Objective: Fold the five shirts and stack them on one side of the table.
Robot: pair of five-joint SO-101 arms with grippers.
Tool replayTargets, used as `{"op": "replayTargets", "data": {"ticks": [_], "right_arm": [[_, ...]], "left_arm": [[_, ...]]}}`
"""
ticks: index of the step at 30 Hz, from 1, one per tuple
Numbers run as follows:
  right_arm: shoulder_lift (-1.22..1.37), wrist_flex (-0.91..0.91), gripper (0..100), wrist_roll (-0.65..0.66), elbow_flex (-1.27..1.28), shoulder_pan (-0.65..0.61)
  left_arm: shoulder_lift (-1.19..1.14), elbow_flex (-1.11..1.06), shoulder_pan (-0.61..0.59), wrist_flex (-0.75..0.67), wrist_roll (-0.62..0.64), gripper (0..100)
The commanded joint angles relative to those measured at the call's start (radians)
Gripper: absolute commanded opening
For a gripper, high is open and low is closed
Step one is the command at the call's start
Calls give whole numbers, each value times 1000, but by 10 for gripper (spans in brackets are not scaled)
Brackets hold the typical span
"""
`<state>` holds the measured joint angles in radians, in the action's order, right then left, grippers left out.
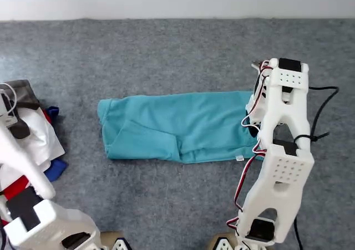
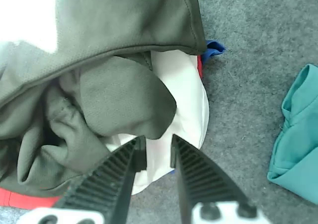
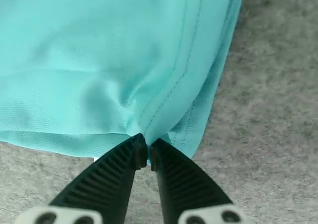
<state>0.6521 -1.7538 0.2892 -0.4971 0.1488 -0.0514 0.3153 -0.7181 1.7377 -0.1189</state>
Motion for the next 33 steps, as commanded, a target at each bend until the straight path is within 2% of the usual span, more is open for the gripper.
{"op": "replayTargets", "data": {"ticks": [1,9,13,19,27,33], "right_arm": [[-140,-45,9,5,-28,-15],[-271,-45,10,-31,175,-5],[-311,-44,10,-29,250,48],[-337,-44,10,-12,259,82],[-432,-44,10,-3,262,2],[-318,-25,10,0,290,84]], "left_arm": [[34,4,8,8,-11,96],[34,4,8,6,-11,96],[34,4,8,6,-11,96],[34,4,8,0,-11,96],[34,-44,8,-23,-11,96],[35,-44,8,-23,-11,95]]}}
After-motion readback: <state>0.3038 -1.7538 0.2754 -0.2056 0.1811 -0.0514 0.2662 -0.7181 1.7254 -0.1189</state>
